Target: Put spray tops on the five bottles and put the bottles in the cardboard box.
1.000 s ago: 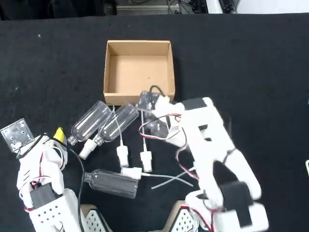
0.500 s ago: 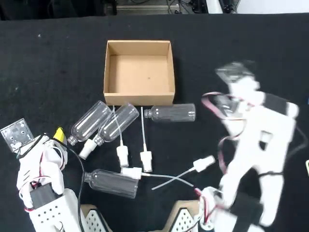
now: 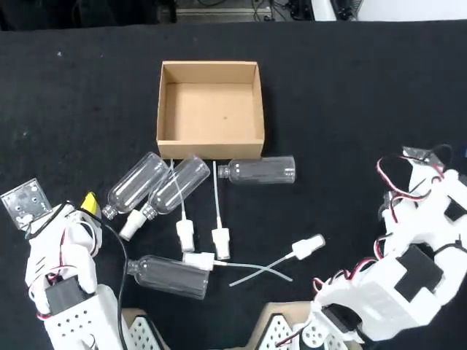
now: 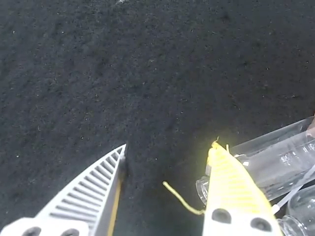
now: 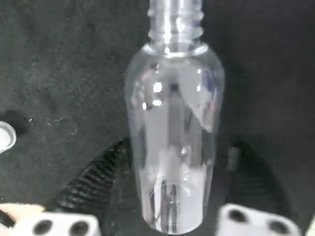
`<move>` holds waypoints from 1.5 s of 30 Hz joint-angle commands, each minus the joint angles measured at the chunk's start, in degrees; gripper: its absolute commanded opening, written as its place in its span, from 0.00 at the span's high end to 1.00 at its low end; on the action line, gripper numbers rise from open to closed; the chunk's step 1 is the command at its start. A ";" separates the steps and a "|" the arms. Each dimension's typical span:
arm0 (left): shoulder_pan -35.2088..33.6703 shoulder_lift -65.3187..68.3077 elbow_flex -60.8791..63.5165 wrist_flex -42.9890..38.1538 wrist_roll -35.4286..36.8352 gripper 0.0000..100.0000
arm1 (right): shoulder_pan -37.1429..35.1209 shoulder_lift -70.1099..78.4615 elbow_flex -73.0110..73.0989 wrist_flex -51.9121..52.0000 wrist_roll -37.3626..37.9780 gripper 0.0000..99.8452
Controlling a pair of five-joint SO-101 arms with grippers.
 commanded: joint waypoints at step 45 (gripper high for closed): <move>-0.66 -0.18 -11.03 -1.23 -9.32 0.76 | -13.19 -28.00 -9.45 11.96 -10.02 0.99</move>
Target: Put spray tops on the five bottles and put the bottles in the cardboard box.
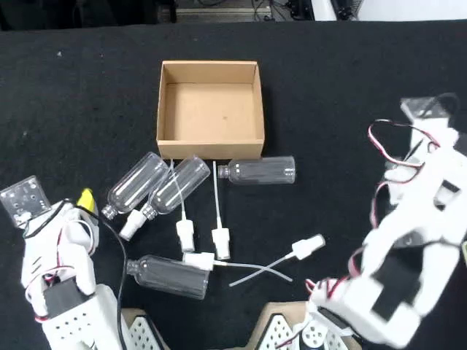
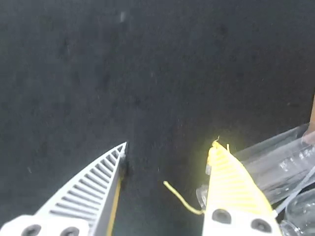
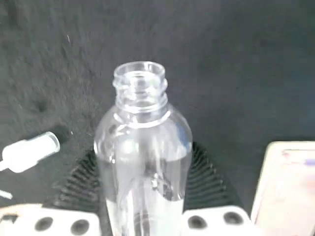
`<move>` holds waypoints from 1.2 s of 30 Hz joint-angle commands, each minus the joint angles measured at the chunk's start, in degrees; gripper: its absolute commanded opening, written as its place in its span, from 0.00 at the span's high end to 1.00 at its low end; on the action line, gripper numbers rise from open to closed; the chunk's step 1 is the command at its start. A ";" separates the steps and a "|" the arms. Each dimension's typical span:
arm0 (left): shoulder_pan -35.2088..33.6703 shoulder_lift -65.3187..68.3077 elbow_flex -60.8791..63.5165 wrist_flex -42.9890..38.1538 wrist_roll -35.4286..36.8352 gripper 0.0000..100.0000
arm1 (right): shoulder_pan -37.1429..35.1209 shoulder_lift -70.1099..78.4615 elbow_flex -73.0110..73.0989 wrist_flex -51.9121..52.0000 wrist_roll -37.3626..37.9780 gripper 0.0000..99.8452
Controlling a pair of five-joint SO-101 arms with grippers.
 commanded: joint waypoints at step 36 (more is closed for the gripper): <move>26.59 61.19 -39.34 15.03 -23.56 0.77 | -23.47 -57.10 53.85 -20.48 -26.73 0.99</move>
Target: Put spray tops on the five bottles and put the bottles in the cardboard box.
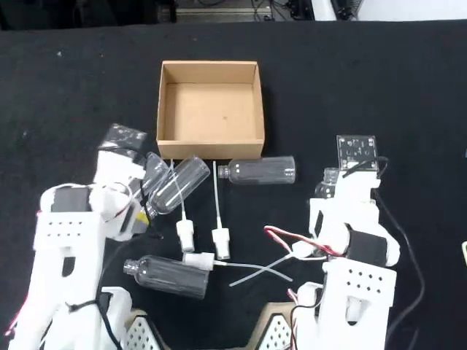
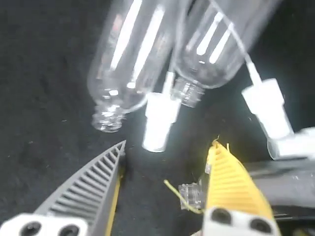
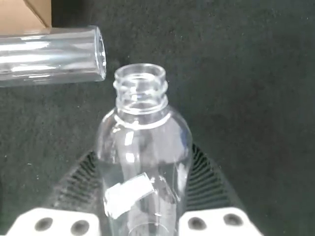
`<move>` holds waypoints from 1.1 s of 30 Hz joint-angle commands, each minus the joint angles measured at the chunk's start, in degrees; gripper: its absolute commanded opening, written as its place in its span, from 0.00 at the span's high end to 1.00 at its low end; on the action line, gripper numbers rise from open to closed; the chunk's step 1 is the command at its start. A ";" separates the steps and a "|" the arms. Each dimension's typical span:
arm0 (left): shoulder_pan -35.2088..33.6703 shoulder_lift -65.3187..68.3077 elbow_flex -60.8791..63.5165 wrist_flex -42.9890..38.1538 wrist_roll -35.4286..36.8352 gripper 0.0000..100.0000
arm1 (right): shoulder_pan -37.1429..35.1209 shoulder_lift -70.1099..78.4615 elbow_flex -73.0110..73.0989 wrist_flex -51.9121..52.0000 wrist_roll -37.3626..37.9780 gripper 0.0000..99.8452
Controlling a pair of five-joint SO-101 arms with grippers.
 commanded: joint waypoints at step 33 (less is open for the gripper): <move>1.80 1.49 18.86 -23.03 -5.71 0.92 | -0.53 -2.15 0.40 -1.41 -0.35 0.99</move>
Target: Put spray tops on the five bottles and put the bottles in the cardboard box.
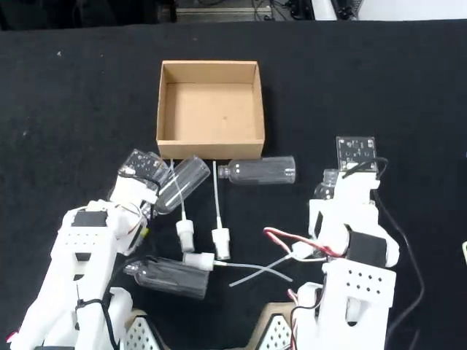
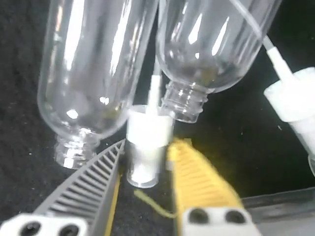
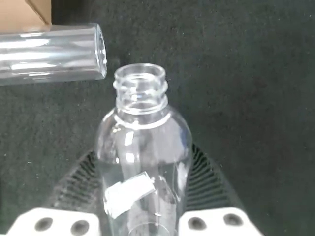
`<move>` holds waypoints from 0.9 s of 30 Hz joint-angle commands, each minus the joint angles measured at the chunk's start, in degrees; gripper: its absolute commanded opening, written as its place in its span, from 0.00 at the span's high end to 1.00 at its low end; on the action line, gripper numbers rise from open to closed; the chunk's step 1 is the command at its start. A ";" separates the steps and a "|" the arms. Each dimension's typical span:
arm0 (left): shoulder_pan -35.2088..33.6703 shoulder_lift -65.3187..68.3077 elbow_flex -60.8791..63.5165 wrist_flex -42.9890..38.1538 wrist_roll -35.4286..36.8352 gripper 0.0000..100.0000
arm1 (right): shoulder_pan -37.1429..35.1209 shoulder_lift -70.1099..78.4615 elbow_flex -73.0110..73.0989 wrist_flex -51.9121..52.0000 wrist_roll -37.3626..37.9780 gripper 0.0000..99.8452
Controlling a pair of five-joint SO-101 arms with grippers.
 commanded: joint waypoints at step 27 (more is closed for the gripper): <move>-32.92 0.70 -47.60 45.98 -33.58 0.92 | -0.97 -1.45 -0.84 -4.31 -0.35 0.99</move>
